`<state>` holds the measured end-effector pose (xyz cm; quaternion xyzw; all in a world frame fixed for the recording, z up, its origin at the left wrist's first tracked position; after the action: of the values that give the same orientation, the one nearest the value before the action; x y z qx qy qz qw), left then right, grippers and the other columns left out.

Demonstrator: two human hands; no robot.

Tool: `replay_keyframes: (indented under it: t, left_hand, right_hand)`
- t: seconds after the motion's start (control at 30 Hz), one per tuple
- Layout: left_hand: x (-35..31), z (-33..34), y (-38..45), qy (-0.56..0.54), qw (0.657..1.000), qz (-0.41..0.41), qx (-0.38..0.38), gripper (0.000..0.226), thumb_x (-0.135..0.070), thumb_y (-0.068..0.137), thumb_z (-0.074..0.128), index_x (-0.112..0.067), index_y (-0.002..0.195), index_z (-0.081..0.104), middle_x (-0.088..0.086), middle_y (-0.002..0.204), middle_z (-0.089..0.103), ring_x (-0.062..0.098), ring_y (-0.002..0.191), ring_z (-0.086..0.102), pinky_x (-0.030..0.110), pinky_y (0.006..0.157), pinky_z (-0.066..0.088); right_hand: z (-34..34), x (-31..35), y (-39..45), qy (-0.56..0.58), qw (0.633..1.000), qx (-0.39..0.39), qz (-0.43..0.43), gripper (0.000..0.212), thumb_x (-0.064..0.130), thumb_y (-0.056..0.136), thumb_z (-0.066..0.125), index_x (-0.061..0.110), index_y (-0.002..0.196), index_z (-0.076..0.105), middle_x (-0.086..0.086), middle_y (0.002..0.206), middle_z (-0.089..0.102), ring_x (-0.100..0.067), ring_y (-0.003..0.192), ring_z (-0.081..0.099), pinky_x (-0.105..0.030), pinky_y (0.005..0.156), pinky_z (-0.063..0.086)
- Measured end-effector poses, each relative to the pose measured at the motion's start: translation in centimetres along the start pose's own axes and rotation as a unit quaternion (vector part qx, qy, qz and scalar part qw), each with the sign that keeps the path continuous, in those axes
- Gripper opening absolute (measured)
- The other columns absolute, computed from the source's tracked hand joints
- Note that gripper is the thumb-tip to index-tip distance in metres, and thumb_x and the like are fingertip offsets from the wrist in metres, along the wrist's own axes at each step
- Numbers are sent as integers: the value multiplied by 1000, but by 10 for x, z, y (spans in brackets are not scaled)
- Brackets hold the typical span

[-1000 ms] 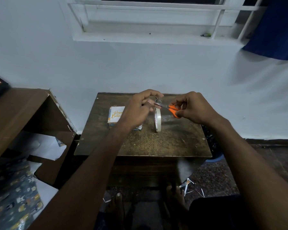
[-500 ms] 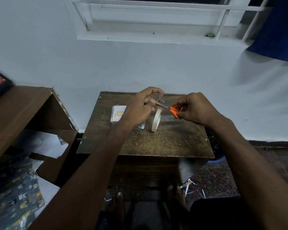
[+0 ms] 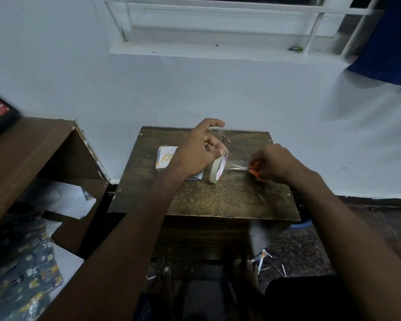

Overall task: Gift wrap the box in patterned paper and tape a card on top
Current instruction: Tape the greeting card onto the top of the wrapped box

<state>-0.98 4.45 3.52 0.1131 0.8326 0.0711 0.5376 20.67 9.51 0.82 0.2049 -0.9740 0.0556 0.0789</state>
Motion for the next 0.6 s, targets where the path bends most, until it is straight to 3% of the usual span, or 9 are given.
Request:
replay_keyframes:
  t: [0.13, 0.23, 0.3, 0.4, 0.47, 0.53, 0.6]
  left_hand:
    - [-2, 1, 1, -3, 1000, 17, -3, 58, -4, 88, 81, -22, 137, 58, -7, 86, 79, 2, 77, 63, 16, 79, 50]
    - [-2, 0, 2, -17, 999, 16, 23, 56, -2, 89, 80, -19, 139, 58, -4, 87, 79, 0, 82, 66, 13, 81, 50]
    - [-1, 0, 2, -35, 998, 10, 42, 57, -2, 90, 80, -19, 140, 58, -1, 90, 79, 5, 90, 71, 18, 86, 53]
    - [-4, 0, 2, -80, 995, 8, 53, 60, 0, 90, 80, -18, 142, 56, 5, 95, 80, 19, 102, 75, 35, 97, 58]
    - [-5, 0, 2, -103, 994, 4, 45, 62, 1, 89, 80, -17, 143, 56, 7, 96, 80, 18, 101, 75, 34, 97, 59]
    - [-5, -2, 1, -114, 993, -3, 31, 62, 1, 87, 82, -16, 141, 57, 6, 95, 80, 15, 92, 75, 29, 89, 60]
    - [-5, -4, 1, -112, 993, -7, 20, 62, -2, 86, 84, -17, 140, 58, 5, 94, 81, 14, 91, 76, 33, 89, 61]
  right_hand:
    - [9, 3, 7, -23, 999, 21, 20, 33, 7, 87, 76, 19, 118, 79, -3, 114, 77, -21, 105, 70, -33, 84, 56]
    - [1, 7, 5, -23, 998, -48, 45, 30, 18, 83, 82, 29, 111, 79, 3, 103, 77, -21, 104, 69, -36, 87, 57]
    - [-9, 10, 4, 41, 993, -106, 33, 40, 25, 77, 88, 31, 115, 77, 8, 104, 76, -16, 102, 68, -35, 87, 55]
    - [-14, 26, 3, 232, 968, -63, -75, 62, 35, 74, 93, 33, 132, 71, 13, 126, 73, -11, 101, 70, -35, 88, 55]
    - [-10, 34, 2, 308, 943, -37, -123, 45, 31, 85, 87, 27, 127, 74, 8, 114, 77, -21, 86, 76, -39, 76, 61]
    - [-11, 38, -1, 353, 925, -47, -131, 17, 15, 93, 78, 14, 110, 79, -2, 93, 80, -26, 79, 77, -36, 69, 62]
    - [-15, 39, -4, 357, 924, -62, -121, 5, 12, 94, 77, 11, 98, 80, -5, 81, 78, -25, 73, 77, -31, 61, 58]
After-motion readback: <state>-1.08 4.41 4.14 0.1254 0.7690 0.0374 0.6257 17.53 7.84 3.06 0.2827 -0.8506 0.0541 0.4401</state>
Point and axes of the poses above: each hand's wrist, its own y-axis towards the middle knuckle, its own z-axis out of the palm, x = y × z, the point moved 5 cm from there along y, towards the middle knuckle
